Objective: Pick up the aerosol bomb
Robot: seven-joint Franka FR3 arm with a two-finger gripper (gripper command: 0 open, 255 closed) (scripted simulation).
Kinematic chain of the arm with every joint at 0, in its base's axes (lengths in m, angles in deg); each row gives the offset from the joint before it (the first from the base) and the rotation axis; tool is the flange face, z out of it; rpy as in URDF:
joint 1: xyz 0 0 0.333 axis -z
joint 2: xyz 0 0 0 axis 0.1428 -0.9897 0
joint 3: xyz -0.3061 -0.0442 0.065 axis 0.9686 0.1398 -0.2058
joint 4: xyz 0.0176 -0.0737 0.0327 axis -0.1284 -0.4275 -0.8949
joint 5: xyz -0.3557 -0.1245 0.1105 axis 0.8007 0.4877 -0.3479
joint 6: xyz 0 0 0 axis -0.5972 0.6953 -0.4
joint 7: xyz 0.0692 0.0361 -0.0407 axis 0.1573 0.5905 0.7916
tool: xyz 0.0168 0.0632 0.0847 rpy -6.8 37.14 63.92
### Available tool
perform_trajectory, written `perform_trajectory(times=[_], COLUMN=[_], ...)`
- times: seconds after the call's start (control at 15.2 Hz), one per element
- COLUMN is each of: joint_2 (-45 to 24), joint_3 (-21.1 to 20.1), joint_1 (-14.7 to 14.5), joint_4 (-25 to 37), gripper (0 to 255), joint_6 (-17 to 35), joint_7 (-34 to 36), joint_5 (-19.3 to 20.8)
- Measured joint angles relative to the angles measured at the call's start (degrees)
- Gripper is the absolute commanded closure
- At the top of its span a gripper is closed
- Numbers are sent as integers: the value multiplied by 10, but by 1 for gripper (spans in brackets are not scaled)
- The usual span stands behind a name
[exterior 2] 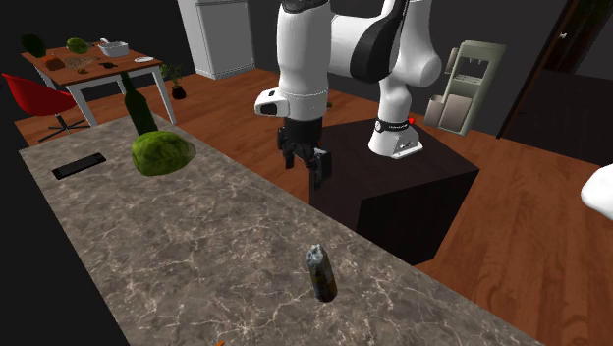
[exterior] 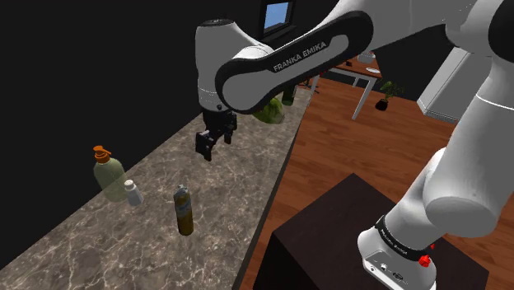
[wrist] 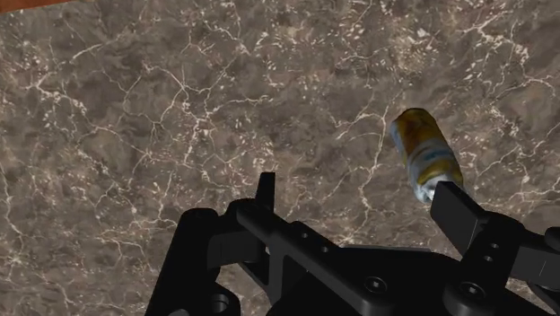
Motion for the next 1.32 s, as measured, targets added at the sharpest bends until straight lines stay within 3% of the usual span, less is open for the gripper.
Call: perform_trajectory(times=[0.79,1.25,1.32], joint_2=[-231,-271,-273], joint_3=[-2,8,9], joint_1=[-96,-109,-109], joint_4=[183,191,190], gripper=[0,0,255], joint_6=[4,34,36], joint_7=[66,76,76], joint_5=[80,96,97])
